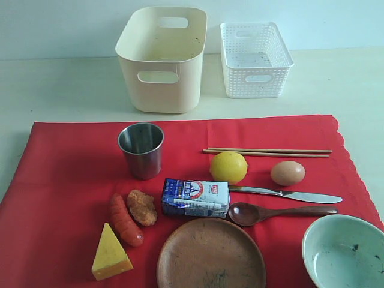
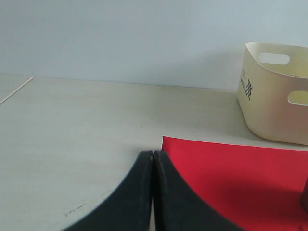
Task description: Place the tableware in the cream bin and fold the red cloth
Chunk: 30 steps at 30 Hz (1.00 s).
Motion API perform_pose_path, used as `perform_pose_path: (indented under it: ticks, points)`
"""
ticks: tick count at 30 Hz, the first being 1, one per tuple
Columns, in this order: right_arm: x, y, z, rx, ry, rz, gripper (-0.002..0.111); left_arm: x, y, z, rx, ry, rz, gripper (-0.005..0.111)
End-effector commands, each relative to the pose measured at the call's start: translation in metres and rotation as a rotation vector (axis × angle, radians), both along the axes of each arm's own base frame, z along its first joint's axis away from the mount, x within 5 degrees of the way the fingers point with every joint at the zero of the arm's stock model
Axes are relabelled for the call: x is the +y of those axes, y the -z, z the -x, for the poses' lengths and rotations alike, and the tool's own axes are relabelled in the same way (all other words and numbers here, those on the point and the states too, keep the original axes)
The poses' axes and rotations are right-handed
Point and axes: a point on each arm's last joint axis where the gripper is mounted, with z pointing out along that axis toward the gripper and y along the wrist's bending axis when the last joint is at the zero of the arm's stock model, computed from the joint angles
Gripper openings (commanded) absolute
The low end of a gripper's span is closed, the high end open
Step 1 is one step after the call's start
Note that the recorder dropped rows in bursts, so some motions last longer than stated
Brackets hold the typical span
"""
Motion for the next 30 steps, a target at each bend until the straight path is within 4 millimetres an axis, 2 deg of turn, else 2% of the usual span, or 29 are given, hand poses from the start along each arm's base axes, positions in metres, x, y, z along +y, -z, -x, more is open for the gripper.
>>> perform_pose_path:
  ticks: [1, 7, 10, 11, 15, 18, 23, 26, 30]
  points:
    - [0.0, 0.0, 0.0, -0.02, 0.004, 0.016, 0.0, 0.0, 0.0, 0.0, -0.005, 0.008, -0.005, 0.003]
    - [0.0, -0.004, 0.0, -0.055, 0.004, 0.015, 0.0, 0.0, 0.0, 0.0, -0.005, 0.008, -0.005, 0.003]
    - [0.0, -0.014, -0.001, -0.168, 0.005, -0.043, 0.0, 0.0, 0.0, 0.0, -0.005, 0.008, -0.005, 0.003]
    - [0.0, -0.018, -0.001, -0.21, 0.007, -0.109, 0.0, 0.0, 0.0, 0.0, -0.005, 0.008, -0.005, 0.003]
    - [-0.006, -0.038, 0.003, -0.429, 0.032, -0.554, 0.0, 0.0, 0.0, 0.0, -0.005, 0.008, -0.005, 0.003]
    - [-0.013, -0.048, 0.007, -0.561, 0.052, -0.675, 0.0, 0.0, 0.0, 0.0, -0.005, 0.008, -0.005, 0.003]
    - [-0.017, -0.057, 0.012, -0.673, 0.055, -0.713, 0.0, 0.0, 0.0, 0.0, -0.005, 0.008, -0.005, 0.003]
    - [-0.016, -0.055, 0.011, -0.655, 0.038, -0.797, 0.0, 0.0, 0.0, 0.0, -0.005, 0.008, -0.005, 0.003]
    - [-0.013, -0.06, 0.008, -0.578, 0.039, -0.735, 0.0, 0.0, 0.0, 0.0, -0.005, 0.008, -0.005, 0.003]
